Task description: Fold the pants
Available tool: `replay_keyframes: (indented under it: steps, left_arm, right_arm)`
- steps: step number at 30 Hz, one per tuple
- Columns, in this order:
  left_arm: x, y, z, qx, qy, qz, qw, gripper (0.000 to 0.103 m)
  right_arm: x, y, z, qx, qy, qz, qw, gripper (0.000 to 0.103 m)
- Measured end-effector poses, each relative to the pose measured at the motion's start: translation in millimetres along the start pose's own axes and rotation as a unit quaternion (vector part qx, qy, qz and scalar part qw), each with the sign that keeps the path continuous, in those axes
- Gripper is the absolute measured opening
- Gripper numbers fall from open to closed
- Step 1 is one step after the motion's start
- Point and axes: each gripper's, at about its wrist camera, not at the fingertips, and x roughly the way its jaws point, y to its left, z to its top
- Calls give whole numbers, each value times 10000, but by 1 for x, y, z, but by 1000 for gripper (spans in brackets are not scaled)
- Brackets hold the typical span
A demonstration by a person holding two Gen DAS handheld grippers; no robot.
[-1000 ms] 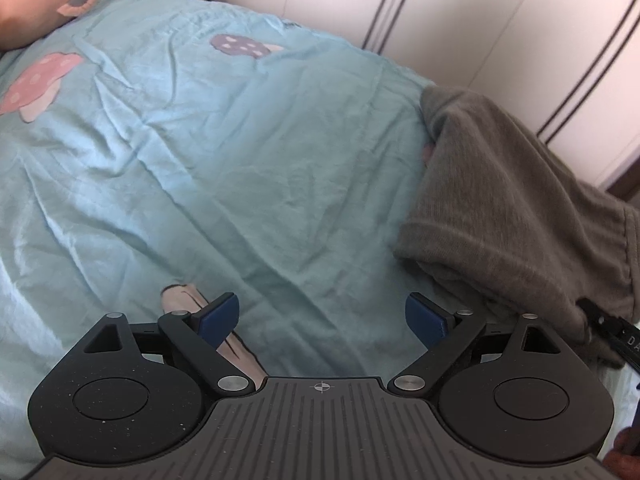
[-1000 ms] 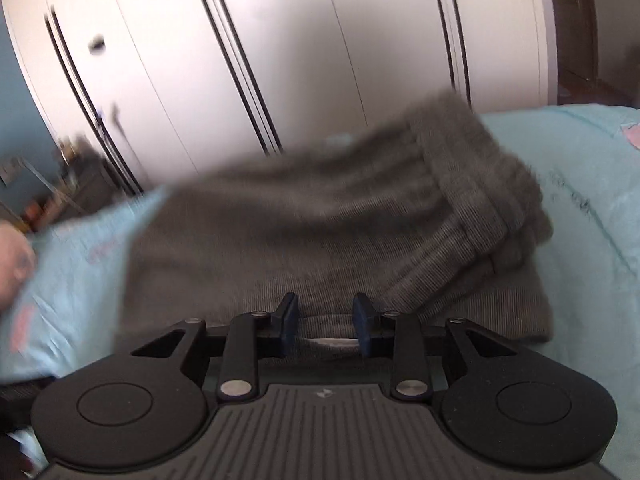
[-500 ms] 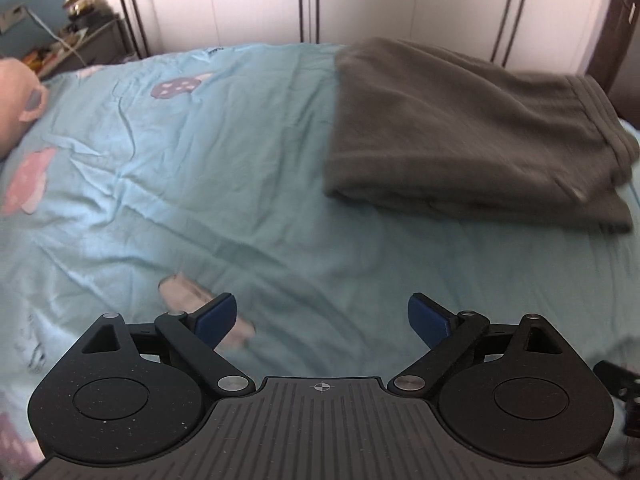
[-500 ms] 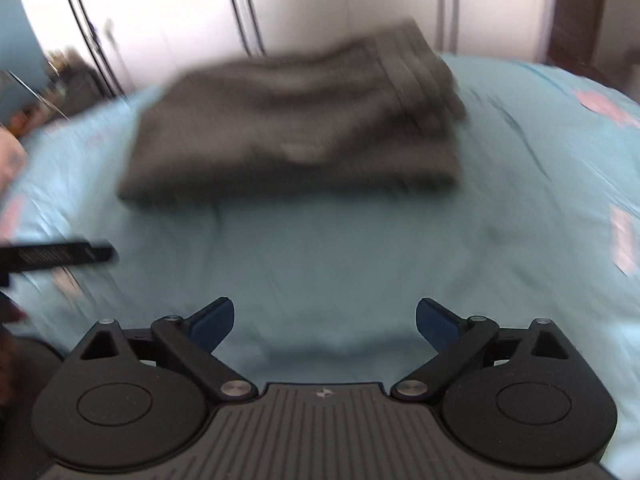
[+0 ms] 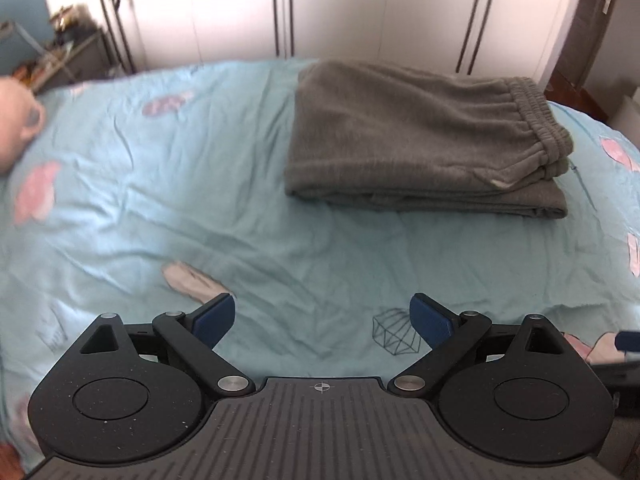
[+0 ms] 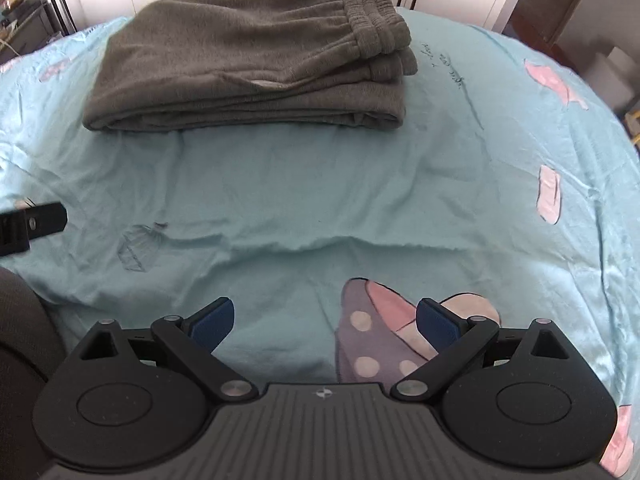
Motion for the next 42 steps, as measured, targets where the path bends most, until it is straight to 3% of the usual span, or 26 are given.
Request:
replay_keyframes:
  steps: [4,7,11,16,21,34,42]
  left_arm:
    - [-16,0,17,39,8,18,10000,98]
    - [-24,-3,26,100,-23,247,9996,98]
    - [-21,-14,41,450,58,589,9972,98]
    - [-15,-21,56,459,371,498,9970,98]
    - [-9,-30,67,633,384,828,9938,98]
    - [8,-23,107,300,749,675,9944,98]
    - [18,-23,105,263,990,672,9925,98]
  right_arm:
    - [-9,-2,19,238,74,-14,9997,98]
    - [-17,0,31,382,-35,-93,9992,98]
    - [-27,0,46,433,-113,-45,9990,98]
    - [-37,1,65,454,-225,-87,9987,98]
    - [-43,4,83,358,-258,-119,9990,98]
    - [-32,18,124,33,-69,-289,9996,98]
    - [-23,12,135,282,181,27,9994,98]
